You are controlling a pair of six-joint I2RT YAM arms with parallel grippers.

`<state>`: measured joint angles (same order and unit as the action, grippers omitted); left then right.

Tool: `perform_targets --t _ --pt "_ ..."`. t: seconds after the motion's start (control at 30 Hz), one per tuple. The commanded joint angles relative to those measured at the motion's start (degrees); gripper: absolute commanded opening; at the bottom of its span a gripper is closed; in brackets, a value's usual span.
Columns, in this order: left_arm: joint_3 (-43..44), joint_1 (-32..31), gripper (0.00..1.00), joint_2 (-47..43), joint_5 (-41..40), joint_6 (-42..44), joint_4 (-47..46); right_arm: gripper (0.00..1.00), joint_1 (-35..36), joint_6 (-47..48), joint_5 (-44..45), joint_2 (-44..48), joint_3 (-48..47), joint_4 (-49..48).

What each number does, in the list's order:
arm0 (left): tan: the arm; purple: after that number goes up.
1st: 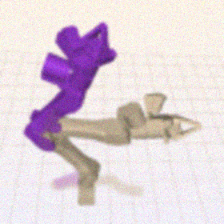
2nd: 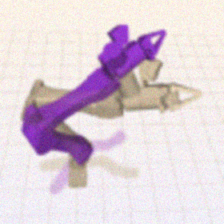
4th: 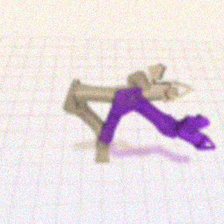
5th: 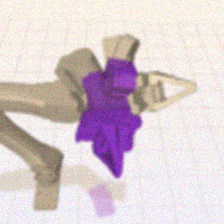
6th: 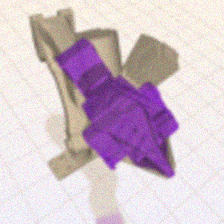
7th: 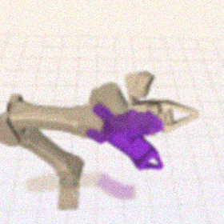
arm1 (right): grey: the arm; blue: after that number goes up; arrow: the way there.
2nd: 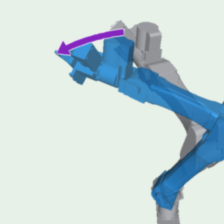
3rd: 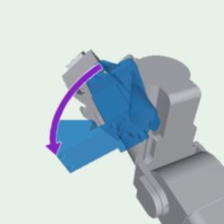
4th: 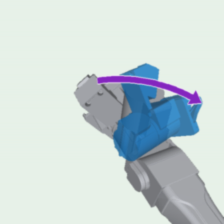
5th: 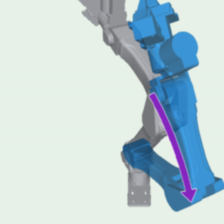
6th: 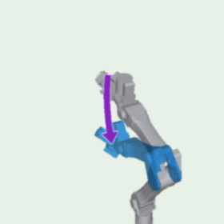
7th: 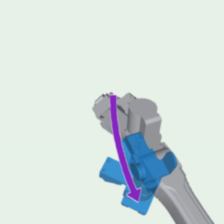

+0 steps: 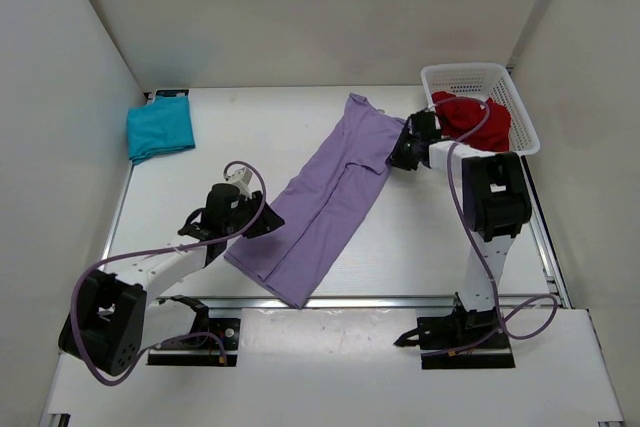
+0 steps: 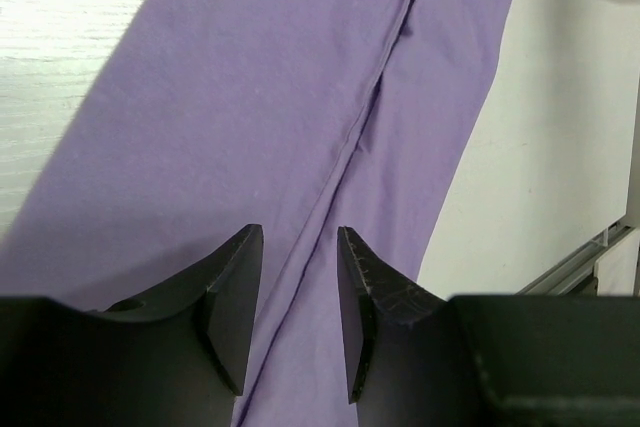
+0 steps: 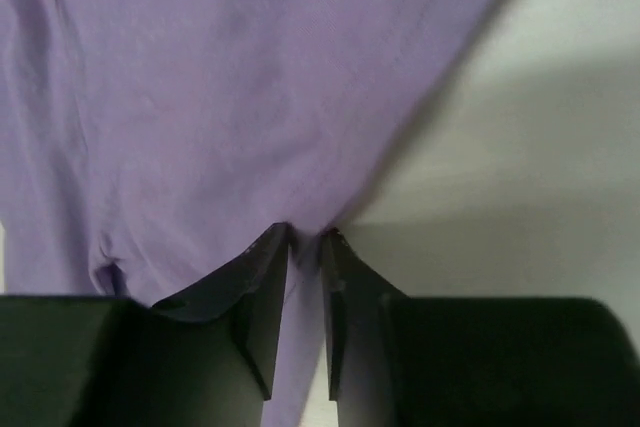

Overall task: Fold and stack the t-shirts
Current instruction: Rotate the tshirt 90 degrees

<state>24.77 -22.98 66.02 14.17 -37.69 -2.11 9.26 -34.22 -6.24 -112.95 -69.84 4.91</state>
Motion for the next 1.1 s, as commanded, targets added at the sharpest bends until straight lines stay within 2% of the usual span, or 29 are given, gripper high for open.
perform_targets --t 0.0,0.07,0.17,0.2,0.27,0.3,0.37,0.43,0.53,0.6,0.67,0.7,0.73,0.77,0.8,0.83,0.9,1.0,1.07 --pt "-0.34 0.4 0.47 -1.68 0.33 0.95 -0.53 0.17 0.67 0.37 -1.05 -5.51 -7.03 3.43" --pt "-0.6 0.57 0.47 -1.33 0.68 1.04 -0.61 0.03 0.85 1.69 -3.68 -9.28 -15.01 6.85" --pt "-0.43 0.22 0.47 -0.98 0.42 1.13 0.17 0.0 2.25 4.68 -6.85 -17.62 -29.08 15.18" --pt "-0.26 -0.04 0.47 -0.81 -0.02 1.13 0.0 0.01 2.87 5.99 -7.2 -21.23 -38.52 21.05" --pt "-0.34 -0.13 0.47 -0.45 -0.02 1.74 0.79 0.11 3.83 9.85 -6.25 -26.5 -57.33 29.49" --pt "-0.43 -0.22 0.47 -0.54 -0.11 2.01 1.31 0.16 4.19 10.92 -4.94 -28.54 -60.99 33.81" --pt "-1.22 -0.13 0.48 -1.51 -1.07 2.01 1.76 0.33 4.72 14.34 -4.04 -29.52 -73.01 39.79" --pt "-2.01 0.13 0.48 -2.47 -1.69 2.36 2.11 0.39 4.9 16.62 -4.48 -29.53 -78.57 46.31" --pt "-2.62 1.36 0.51 -3.26 -3.97 3.15 4.56 0.38 6.9 20.05 -0.63 -27.08 -82.73 56.33" --pt "-2.89 2.06 0.54 -3.88 -5.9 4.11 5.53 0.37 8.84 21.12 1.58 -21.3 -76.44 56.97" --pt "-2.63 2.5 0.55 -3.7 -8.53 4.82 7.2 0.37 12.35 22.7 3.59 -14.0 -63.04 54.08" --pt "-2.71 3.03 0.55 -4.23 -9.77 5.08 8.16 0.37 13.15 22.44 4.56 -6.4 -51.3 48.93" --pt "-3.06 3.29 0.55 -4.93 -10.3 5.26 8.43 0.37 13.85 22.61 4.4 2.55 -44.74 45.14" --pt "-3.24 4.25 0.56 -5.37 -11.18 5.0 8.61 0.37 13.42 20.53 3.35 7.34 -32.24 37.19" --pt "-3.5 4.35 0.57 -5.72 -12.84 5.17 8.79 0.37 12.9 20.16 0.38 16.35 -26.45 29.88" --pt "-3.77 4.78 0.57 -5.81 -13.38 5.26 8.79 0.41 11.76 17.72 -2.95 23.75 -15.87 23.37" --pt "-3.59 5.14 0.57 -5.2 -14.09 5.43 9.58 0.42 12.09 15.24 -6.13 30.81 0.16 17.54" --pt "-3.42 4.71 0.57 -4.85 -16.1 5.09 10.46 0.42 16.83 10.06 -9.3 35.77 14.68 10.77" --pt "-3.07 4.01 0.57 -4.68 -17.5 5.35 11.77 0.43 21.92 5.94 -10.28 35.78 21.02 6.27"
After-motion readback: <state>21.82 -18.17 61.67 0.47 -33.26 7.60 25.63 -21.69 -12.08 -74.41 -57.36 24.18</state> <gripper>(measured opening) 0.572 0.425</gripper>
